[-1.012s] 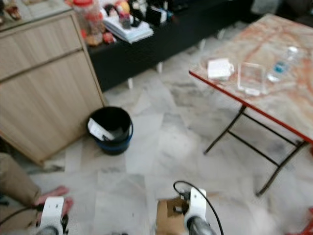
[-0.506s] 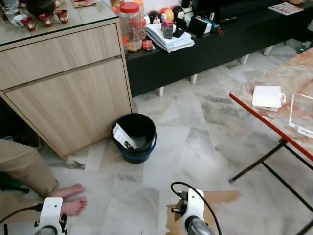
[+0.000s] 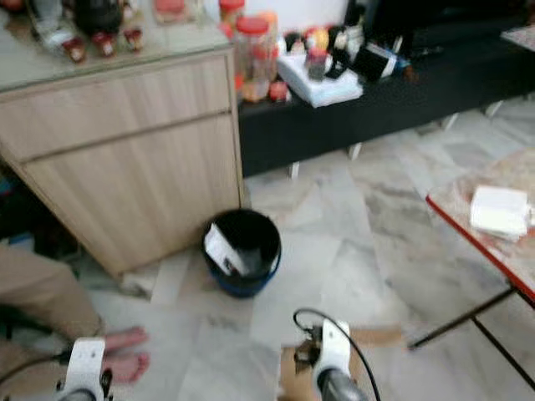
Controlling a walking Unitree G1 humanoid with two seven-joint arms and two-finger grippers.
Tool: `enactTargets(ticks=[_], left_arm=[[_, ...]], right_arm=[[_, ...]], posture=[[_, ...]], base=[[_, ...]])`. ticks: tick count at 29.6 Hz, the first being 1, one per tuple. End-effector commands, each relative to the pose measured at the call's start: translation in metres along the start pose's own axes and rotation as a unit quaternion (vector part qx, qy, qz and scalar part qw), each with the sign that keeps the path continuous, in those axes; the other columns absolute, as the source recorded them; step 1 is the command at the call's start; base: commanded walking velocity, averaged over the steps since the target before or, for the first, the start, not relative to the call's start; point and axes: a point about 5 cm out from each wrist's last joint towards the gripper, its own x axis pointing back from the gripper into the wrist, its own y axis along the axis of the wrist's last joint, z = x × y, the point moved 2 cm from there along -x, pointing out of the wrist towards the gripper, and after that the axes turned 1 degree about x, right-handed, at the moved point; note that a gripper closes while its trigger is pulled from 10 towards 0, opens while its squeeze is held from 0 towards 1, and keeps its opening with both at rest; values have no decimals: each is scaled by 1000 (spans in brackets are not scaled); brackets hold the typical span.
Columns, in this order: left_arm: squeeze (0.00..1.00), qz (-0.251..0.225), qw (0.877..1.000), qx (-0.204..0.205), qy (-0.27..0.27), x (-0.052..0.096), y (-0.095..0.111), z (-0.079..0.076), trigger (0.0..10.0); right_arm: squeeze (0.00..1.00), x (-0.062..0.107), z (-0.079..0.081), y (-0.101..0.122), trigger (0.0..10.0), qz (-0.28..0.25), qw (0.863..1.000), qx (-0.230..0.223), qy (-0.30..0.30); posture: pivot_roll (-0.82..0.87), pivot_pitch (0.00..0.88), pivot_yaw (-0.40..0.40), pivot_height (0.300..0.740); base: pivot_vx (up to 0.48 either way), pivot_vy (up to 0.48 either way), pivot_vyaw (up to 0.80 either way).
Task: Picking trash to rubbish bin
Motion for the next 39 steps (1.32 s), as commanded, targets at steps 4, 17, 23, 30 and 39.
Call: enactTargets(ticks=[4,17,23,30,39], left_arm=[[0,23,1000,-4,13,4,-15,10,10000],[0,24,1000,-2,14,4,-16,9,10000],[0,23,1000,-3,14,4,-16,9,10000],[0,23,1000,-3,15,4,-16,10,10000],[0,21,1000,-4,13,4,-15,9,10000]], right_arm=[[0,0,4,-7,10000,12,1000,1,4],[0,0,4,-5,10000,7,1000,6,7],[0,0,6,-5,10000,7,1000,-6,8],[0,0,8,-2,10000,3,1000,10,16],[0,-1,10,-1,10000,2,1000,-3,18]], posture=[[137,194,-23,740],[139,215,-25,740],[142,218,-22,740],[146,219,-22,740],[145,215,-21,740]], base=[[384,0,672],[381,0,475],[381,0,533],[380,0,439],[381,0,233]])
